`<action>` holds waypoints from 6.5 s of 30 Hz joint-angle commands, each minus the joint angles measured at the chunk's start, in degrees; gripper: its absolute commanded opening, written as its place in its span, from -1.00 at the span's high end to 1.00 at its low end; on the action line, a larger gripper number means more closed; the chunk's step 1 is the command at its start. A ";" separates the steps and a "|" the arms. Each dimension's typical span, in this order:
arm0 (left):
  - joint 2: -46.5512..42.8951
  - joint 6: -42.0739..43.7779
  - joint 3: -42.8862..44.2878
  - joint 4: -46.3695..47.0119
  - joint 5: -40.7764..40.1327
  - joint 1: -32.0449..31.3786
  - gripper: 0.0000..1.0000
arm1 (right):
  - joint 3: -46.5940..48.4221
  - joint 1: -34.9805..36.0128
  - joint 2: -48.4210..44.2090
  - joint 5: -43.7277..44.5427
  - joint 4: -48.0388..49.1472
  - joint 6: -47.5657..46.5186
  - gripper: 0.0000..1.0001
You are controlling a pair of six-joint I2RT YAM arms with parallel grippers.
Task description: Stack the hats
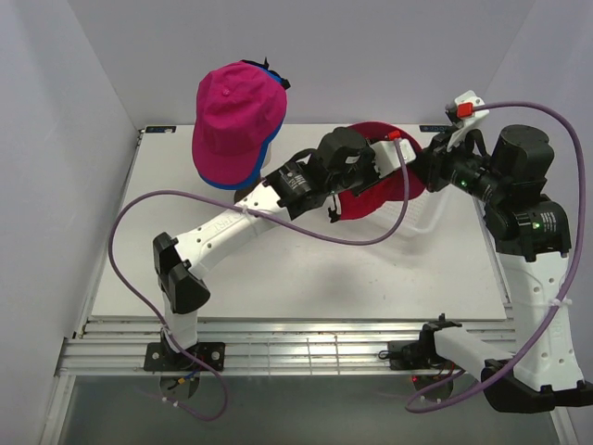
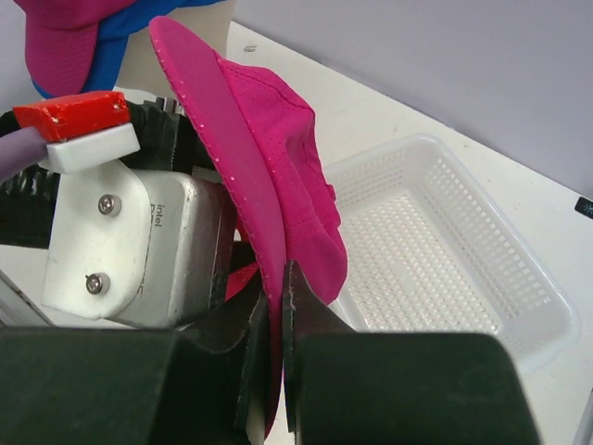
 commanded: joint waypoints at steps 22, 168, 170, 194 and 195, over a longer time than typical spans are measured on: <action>-6.91 4.03 -15.94 13.90 -8.76 9.33 -0.37 | 1.02 0.02 -4.72 -8.07 -2.27 2.58 0.85; -35.21 -27.35 -46.52 0.72 49.60 73.31 -0.04 | 7.09 66.73 53.72 73.05 81.57 -94.28 0.85; -35.13 -27.35 -46.52 0.81 49.61 73.31 -0.04 | 6.91 66.73 54.08 72.88 81.58 -94.28 0.85; -35.57 -26.03 -43.53 -1.56 49.96 73.31 -0.01 | 1.11 66.03 53.90 74.02 86.85 -93.49 0.16; -35.57 -25.86 -43.36 -2.44 49.78 73.40 -0.01 | 1.20 66.03 54.07 74.02 86.85 -93.49 0.10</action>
